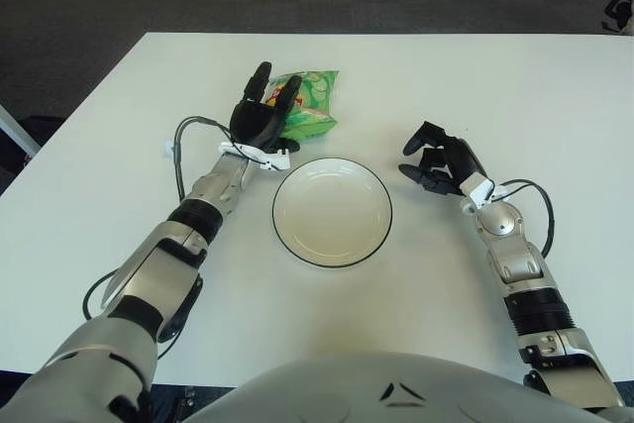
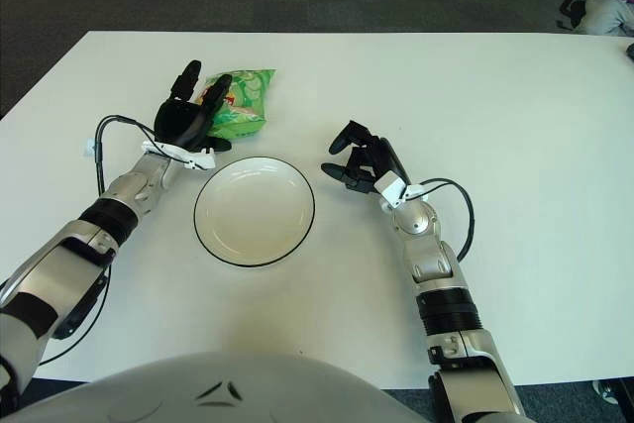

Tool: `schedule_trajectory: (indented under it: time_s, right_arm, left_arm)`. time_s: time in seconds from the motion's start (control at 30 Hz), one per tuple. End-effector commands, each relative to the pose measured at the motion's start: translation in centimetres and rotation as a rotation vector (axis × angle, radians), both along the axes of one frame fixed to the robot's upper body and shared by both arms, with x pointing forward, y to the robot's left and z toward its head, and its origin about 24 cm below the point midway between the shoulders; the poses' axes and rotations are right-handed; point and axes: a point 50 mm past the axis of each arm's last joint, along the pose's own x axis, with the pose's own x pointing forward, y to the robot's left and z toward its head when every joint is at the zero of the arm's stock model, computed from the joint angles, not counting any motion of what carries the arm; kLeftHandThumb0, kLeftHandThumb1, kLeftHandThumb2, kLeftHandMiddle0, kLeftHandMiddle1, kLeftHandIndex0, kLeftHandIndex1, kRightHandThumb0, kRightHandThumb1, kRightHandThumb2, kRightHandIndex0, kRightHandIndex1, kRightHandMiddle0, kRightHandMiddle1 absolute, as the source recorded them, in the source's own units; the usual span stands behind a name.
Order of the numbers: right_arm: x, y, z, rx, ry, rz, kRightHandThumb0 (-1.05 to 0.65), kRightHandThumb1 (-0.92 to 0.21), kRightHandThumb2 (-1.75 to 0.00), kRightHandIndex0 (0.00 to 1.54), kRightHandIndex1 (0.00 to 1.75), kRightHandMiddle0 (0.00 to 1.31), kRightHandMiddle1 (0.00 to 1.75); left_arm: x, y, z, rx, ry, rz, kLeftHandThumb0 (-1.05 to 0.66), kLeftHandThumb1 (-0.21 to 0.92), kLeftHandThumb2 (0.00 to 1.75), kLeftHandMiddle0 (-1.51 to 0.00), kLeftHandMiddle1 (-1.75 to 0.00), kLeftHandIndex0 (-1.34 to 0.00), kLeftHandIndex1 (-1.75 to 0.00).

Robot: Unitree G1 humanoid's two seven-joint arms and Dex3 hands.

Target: Put the snack into the plate.

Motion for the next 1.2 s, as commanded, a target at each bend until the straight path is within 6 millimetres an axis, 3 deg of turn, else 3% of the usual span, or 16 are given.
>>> schedule_trajectory:
  time_s: [0.0, 0.13, 0.2, 0.23, 0.27, 0.3, 0.4, 0.43, 0.6, 0.67, 0.87, 1.17]
  right_arm:
    - [-0.5, -0.6, -1.5, -0.040, 0.073, -0.010, -0.37, -0.92, -0.24, 0.97, 1.22, 0.50, 1.42]
    - [-0.5, -0.6, -1.6, -0.039, 0.070, -0.002, -0.37, -0.92, -0.24, 0.97, 1.26, 0.51, 1.42]
    - [-0.5, -0.6, -1.6, -0.038, 0.070, 0.002, -0.37, -0.92, -0.24, 0.96, 1.28, 0.51, 1.42]
    - [-0.5, -0.5, -1.7, -0.037, 0.069, 0.005, -0.37, -0.92, -0.24, 0.96, 1.29, 0.51, 1.42]
    - [-0.5, -0.5, -1.7, -0.037, 0.068, 0.007, -0.37, -0.92, -0.24, 0.95, 1.32, 0.51, 1.42]
    - [-0.5, -0.5, -1.7, -0.036, 0.068, 0.009, -0.37, -0.92, -0.24, 0.95, 1.33, 0.51, 1.42]
    - [-0.6, -0.5, -1.7, -0.033, 0.066, 0.015, -0.37, -0.92, -0.24, 0.94, 1.37, 0.51, 1.42]
    - [-0.6, -0.5, -1.7, -0.032, 0.066, 0.017, -0.37, -0.92, -0.24, 0.94, 1.38, 0.50, 1.42]
    - [-0.6, -0.4, -1.8, -0.027, 0.065, 0.024, -0.37, -0.92, -0.24, 0.93, 1.43, 0.50, 1.43]
    - [-0.5, -0.4, -1.8, -0.025, 0.065, 0.026, -0.37, -0.92, -0.24, 0.93, 1.44, 0.50, 1.43]
    - [-0.5, -0.3, -1.8, -0.024, 0.065, 0.029, -0.36, -0.92, -0.24, 0.92, 1.46, 0.50, 1.43]
    - [-0.4, -0.5, -1.9, -0.021, 0.067, 0.036, -0.36, -0.92, -0.25, 0.91, 1.48, 0.50, 1.43]
  left_arm:
    - [0.4, -0.3, -0.6, 0.019, 0.116, -0.008, -0.64, 0.75, 0.00, -0.22, -0.04, -0.29, -0.03]
    - [1.0, -0.9, -1.2, 0.031, 0.221, 0.010, -0.54, 0.78, 0.00, -0.51, -0.10, -0.52, -0.11]
    - [1.2, -0.9, -1.5, 0.034, 0.253, 0.025, -0.45, 0.79, 0.00, -0.54, -0.40, -0.62, -0.22]
    - [1.2, -0.8, -1.8, 0.035, 0.272, 0.034, -0.40, 0.79, 0.00, -0.49, -0.71, -0.62, -0.38]
    - [1.2, -0.8, -2.0, 0.036, 0.284, 0.041, -0.39, 0.84, 0.02, -0.45, -1.01, -0.64, -0.68]
    - [1.2, -0.8, -2.1, 0.036, 0.290, 0.044, -0.39, 0.87, 0.04, -0.43, -1.20, -0.66, -0.88]
    - [1.3, -0.5, -2.2, 0.048, 0.289, 0.049, -0.38, 0.90, 0.05, -0.42, -1.55, -0.68, -1.11]
    - [1.3, -0.3, -2.2, 0.059, 0.275, 0.045, -0.38, 0.91, 0.05, -0.42, -1.59, -0.68, -1.14]
    - [1.3, 0.1, -2.0, 0.091, 0.226, 0.028, -0.39, 0.67, 0.67, -0.48, -1.73, -0.53, -1.52]
    - [1.3, 0.3, -1.9, 0.094, 0.220, 0.027, -0.38, 0.64, 0.78, -0.51, -1.74, -0.46, -1.62]
    - [1.2, 1.0, -1.8, 0.076, 0.209, 0.012, -0.38, 0.63, 0.89, -0.64, -1.75, -0.38, -1.73]
    - [0.8, 1.4, -1.3, -0.021, 0.149, -0.039, -0.39, 0.58, 0.97, -0.73, -1.75, -0.41, -1.75]
